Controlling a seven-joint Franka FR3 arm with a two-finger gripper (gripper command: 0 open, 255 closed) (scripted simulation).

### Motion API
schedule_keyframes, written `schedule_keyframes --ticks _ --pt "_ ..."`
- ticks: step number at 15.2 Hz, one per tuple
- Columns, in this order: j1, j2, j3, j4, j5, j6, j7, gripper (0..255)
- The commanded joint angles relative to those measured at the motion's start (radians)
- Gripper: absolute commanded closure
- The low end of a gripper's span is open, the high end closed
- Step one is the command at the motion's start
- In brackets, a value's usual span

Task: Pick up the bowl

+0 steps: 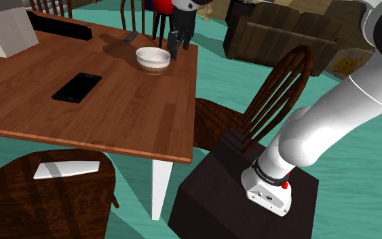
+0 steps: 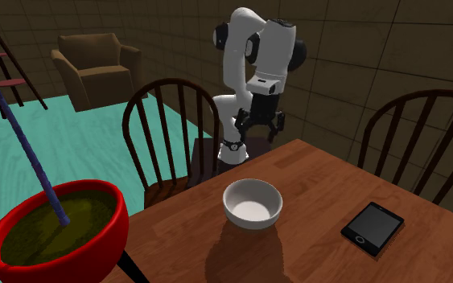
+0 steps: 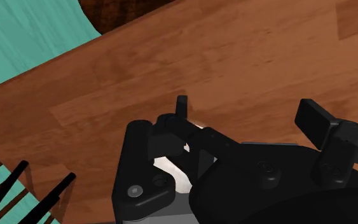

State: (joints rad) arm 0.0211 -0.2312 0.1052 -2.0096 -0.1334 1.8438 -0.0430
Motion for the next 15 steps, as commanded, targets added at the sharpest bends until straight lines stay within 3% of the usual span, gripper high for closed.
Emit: schedule_keyframes --ticks 1,12,15 --pt "-0.001 0.087 0.005 0.070 -0.011 0.011 0.002 0" --pt "0.035 0.554 0.027 0.535 -0.083 -0.031 0.020 0" --pt "0.034 0.556 0.025 0.497 -0.085 0.008 0.026 0"
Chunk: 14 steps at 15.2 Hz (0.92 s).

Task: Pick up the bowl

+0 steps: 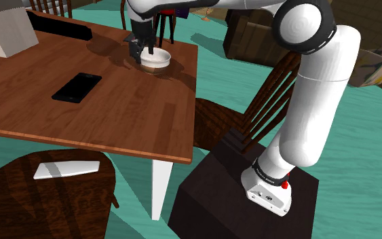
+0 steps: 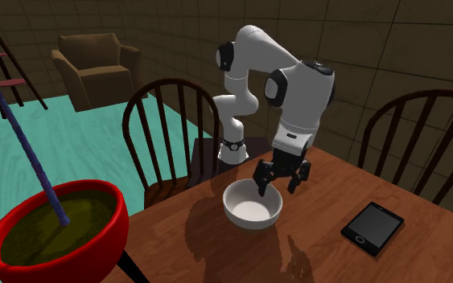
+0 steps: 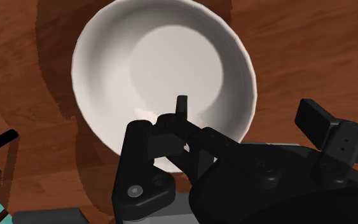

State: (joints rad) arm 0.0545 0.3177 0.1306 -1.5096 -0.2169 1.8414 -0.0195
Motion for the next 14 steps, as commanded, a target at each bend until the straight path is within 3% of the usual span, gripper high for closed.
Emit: schedule_keyframes --ticks 1,7,8,14 --pt "0.000 0.009 0.000 -0.014 -0.003 0.023 0.005 0" --pt "-0.001 0.015 -0.001 -0.054 -0.006 0.067 0.013 0" --pt "-0.001 0.014 -0.002 -0.056 -0.006 0.068 0.013 255" --pt "0.000 0.014 -0.001 -0.055 -0.006 0.068 0.014 255"
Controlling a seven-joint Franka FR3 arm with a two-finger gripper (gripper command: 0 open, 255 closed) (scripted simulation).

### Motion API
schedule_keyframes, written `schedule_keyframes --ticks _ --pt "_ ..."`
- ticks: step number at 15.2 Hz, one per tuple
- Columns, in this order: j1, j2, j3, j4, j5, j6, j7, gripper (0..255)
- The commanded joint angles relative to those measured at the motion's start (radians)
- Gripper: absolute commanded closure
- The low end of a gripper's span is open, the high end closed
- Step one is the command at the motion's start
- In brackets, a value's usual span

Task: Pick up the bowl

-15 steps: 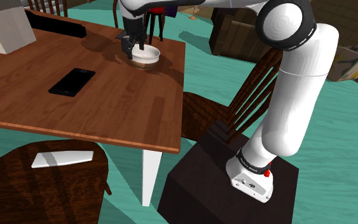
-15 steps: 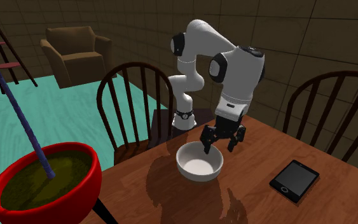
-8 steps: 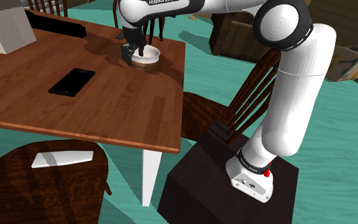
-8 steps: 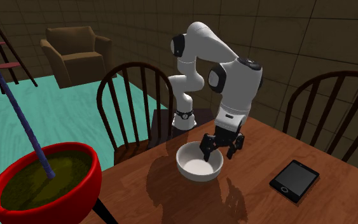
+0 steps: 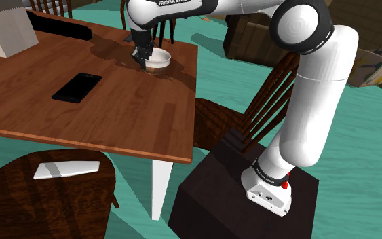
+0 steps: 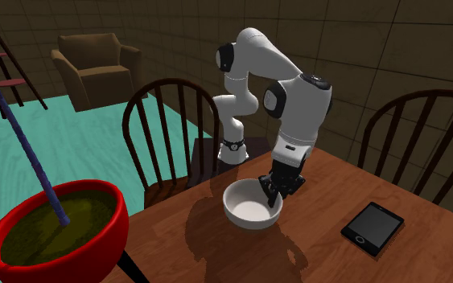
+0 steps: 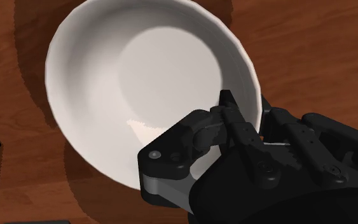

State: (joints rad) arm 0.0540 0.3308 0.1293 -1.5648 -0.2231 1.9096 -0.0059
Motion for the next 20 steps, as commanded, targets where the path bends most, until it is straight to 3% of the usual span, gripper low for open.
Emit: schedule_keyframes --ticks 1,20 --pt "0.000 0.000 0.000 -0.001 0.000 0.000 0.000 255" --pt "0.008 -0.002 0.003 0.199 0.010 -0.199 -0.034 255"
